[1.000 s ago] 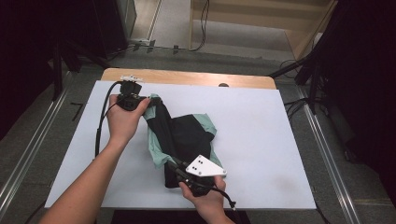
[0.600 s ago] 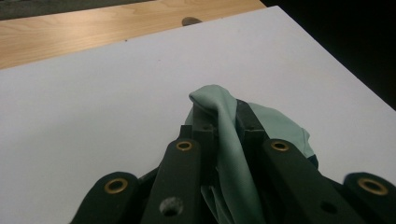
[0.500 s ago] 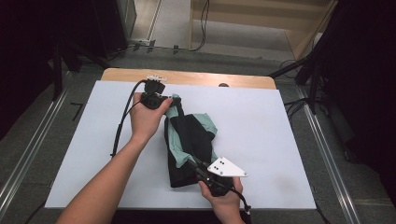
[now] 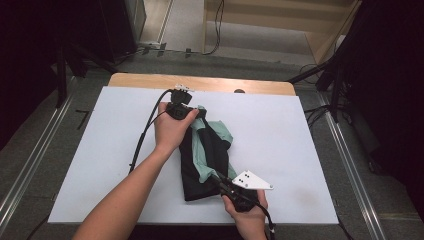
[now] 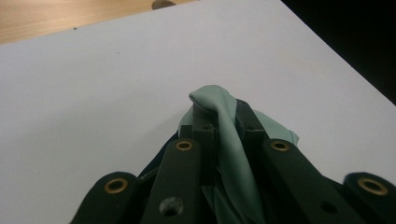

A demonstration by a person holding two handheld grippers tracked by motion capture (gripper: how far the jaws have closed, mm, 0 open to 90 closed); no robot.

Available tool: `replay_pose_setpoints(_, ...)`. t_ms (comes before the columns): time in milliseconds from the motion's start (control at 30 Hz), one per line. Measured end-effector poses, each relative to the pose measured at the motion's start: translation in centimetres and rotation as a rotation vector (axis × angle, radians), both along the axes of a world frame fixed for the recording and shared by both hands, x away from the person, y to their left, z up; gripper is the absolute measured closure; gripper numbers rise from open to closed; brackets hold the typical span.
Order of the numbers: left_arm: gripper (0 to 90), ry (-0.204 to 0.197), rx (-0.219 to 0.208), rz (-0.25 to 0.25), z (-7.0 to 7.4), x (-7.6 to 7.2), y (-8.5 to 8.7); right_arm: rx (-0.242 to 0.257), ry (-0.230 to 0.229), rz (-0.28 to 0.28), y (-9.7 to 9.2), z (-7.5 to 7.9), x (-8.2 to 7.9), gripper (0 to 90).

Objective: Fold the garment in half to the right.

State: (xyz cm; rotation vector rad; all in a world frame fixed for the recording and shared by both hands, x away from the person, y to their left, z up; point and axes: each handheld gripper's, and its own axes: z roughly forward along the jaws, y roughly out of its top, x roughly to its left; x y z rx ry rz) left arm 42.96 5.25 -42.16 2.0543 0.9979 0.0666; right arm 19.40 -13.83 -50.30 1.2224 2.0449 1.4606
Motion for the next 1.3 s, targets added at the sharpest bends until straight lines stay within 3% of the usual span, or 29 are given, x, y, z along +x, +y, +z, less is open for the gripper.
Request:
replay_pose_setpoints(200, 81.5, 0.015, 0.011, -0.011, -1.0, 0.1, -1.2, -0.008, 0.042, -0.018, -0.6, -0.6, -0.2, 81.8)
replay_pose_setpoints(367, 79.8, 0.023, 0.006, -0.026, -1.6, 0.3, -2.0, -0.003, 0.101, -0.045, -1.3, -1.4, 0.1, 80.8)
replay_pose_setpoints(433, 76.1, 0.014, -0.028, -0.032, -1.6, 0.3, -2.2, 0.006, 0.115, -0.051, -1.4, -1.6, 0.2, 80.2)
replay_pose_setpoints(567, 58.5, -0.011, -0.115, -0.058, -0.9, 0.2, -2.0, -0.002, 0.127, -0.068, -1.7, -1.7, 0.1, 77.5)
replay_pose_setpoints(700, 44.9, -0.068, -0.179, -0.074, 0.5, -0.4, -1.1, 0.011, 0.152, -0.101, -2.4, -1.9, -0.1, 71.4)
replay_pose_setpoints(800, 42.6, -0.086, -0.190, -0.074, 1.2, -0.6, -0.5, 0.001, 0.142, -0.125, -3.0, -1.8, -0.4, 66.8)
replay_pose_setpoints(933, 45.4, -0.066, -0.176, -0.073, 1.2, -0.6, 0.1, 0.003, 0.127, -0.130, -3.8, -1.6, -0.8, 57.2)
replay_pose_setpoints(1067, 49.9, -0.032, -0.136, -0.074, 0.4, -0.7, -0.4, 0.035, 0.086, -0.073, -4.2, -0.9, -1.6, 45.2)
replay_pose_setpoints(1167, 50.2, -0.018, -0.123, -0.079, -0.1, -0.8, -1.0, 0.025, 0.035, -0.034, -3.9, -0.1, -2.1, 39.9)
replay_pose_setpoints(1267, 50.6, -0.021, -0.109, -0.071, -0.2, -0.9, -1.4, 0.021, -0.005, -0.022, -3.4, 0.8, -2.5, 33.1)
replay_pose_setpoints(1300, 54.9, -0.024, -0.095, -0.066, -0.2, -0.9, -1.4, 0.018, -0.016, -0.031, -3.2, 1.2, -2.5, 31.3)
